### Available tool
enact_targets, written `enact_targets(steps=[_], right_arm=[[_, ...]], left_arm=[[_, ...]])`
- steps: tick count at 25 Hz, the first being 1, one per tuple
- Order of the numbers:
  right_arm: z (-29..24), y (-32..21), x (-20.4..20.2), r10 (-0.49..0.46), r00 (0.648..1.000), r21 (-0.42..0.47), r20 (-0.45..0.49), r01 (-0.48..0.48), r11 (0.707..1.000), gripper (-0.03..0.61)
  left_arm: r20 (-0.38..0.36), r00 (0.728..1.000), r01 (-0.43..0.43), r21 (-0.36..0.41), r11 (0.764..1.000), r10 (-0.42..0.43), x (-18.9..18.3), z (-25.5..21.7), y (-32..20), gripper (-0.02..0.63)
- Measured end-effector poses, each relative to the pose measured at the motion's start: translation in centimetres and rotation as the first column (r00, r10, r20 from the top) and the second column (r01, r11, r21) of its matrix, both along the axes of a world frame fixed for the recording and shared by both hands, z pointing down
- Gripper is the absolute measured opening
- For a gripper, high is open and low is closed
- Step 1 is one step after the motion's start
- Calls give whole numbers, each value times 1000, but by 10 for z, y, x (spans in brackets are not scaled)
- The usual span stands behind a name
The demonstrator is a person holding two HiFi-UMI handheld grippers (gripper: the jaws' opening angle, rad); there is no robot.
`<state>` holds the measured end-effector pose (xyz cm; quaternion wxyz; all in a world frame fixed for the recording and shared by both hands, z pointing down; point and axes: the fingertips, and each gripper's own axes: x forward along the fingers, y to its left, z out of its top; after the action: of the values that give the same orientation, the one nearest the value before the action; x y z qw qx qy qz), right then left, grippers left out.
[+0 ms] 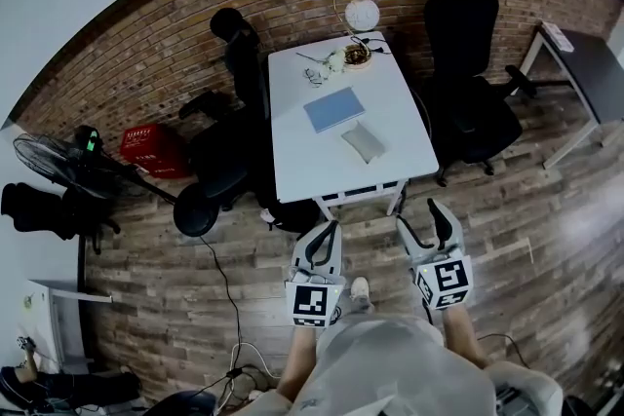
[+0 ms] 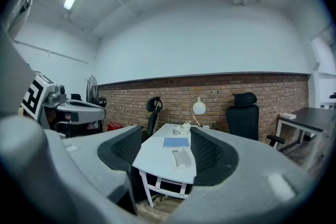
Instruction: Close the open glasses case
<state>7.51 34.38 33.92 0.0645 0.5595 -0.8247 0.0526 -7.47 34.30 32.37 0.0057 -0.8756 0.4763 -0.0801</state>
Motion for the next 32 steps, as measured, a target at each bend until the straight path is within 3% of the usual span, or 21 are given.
enact_targets(steps=[14, 32], right_arm=[[0, -37, -18, 87, 996, -24, -28, -87, 996, 293], [-5, -70, -23, 107, 994, -8, -38, -107, 994, 293]], left_arm=[[-36, 997, -74, 5, 997, 74, -18, 2, -52, 3], [-41, 996, -73, 10, 997, 74, -27, 0, -87, 3]])
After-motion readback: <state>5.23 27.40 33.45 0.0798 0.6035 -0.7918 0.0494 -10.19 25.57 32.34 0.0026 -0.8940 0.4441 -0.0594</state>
